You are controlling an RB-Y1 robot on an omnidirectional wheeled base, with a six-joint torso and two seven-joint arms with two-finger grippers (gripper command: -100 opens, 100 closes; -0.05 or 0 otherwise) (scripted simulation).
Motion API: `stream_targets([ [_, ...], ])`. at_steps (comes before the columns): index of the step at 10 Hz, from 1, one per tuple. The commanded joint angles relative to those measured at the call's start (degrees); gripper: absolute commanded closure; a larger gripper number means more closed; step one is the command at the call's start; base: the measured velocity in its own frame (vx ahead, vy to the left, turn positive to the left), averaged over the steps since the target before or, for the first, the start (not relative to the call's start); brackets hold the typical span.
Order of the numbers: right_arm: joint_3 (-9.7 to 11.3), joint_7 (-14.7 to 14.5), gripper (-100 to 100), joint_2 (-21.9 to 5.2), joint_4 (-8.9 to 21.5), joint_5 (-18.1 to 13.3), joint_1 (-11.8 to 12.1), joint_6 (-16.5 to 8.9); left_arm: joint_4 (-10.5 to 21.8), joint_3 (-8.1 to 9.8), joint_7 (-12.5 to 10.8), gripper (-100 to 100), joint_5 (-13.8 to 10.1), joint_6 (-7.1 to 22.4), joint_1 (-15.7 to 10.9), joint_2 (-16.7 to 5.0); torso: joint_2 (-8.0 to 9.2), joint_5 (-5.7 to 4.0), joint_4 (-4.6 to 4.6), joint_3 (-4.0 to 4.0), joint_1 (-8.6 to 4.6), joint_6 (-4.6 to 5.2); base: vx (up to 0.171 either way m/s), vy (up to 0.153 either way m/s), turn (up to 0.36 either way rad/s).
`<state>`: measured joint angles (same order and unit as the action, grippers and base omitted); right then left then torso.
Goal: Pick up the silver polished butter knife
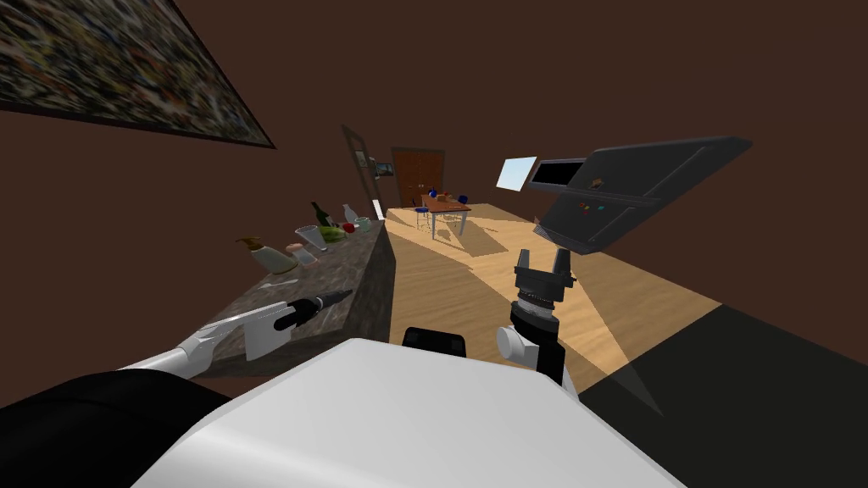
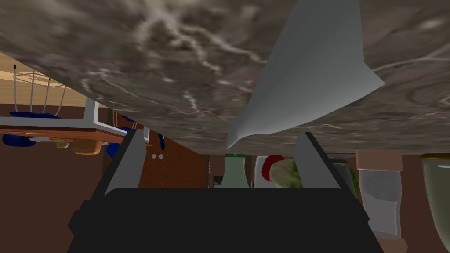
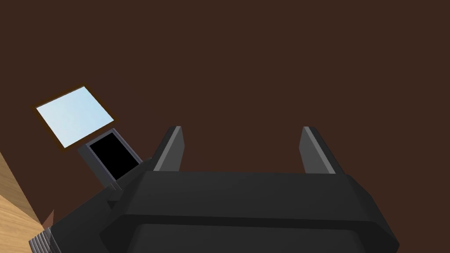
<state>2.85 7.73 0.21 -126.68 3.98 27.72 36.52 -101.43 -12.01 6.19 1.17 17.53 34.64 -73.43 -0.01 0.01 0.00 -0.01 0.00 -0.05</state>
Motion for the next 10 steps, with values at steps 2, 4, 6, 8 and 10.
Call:
stream_targets([
  [2,0.00,0.00,0,0.00,0.00,0.00,0.00,0.00,-0.01,0.00,0.00,100,0.00,0.00,0.00,-0.01,0.06,-0.01,0.01,0.03,-0.03,0.00,0.001,0.002,0.007],
  [4,0.00,0.00,0,0.00,0.00,0.00,0.00,0.00,0.20,0.04,0.05,100,0.06,0.34,0.08,-0.10,0.11,0.13,0.06,0.08,0.03,0.11,0.000,0.000,0.000],
  [6,0.00,0.00,0,0.00,0.00,0.00,0.00,0.00,0.15,0.05,0.10,0,0.07,0.27,0.05,-0.11,0.12,0.13,0.05,0.08,0.07,0.07,0.000,0.000,0.000],
  [8,0.00,0.00,0,0.00,0.00,0.00,0.00,0.00,-2.71,0.66,-0.68,100,-0.80,0.84,0.91,-2.53,0.22,0.10,0.06,0.14,0.01,0.01,-0.039,-0.017,0.115],
  [10,0.00,0.00,0,0.00,0.00,0.00,-0.01,0.00,-2.51,0.75,-0.58,0,-0.59,0.80,1.00,-2.07,0.25,0.09,0.07,0.16,-0.03,0.03,-0.012,-0.006,0.009],
])
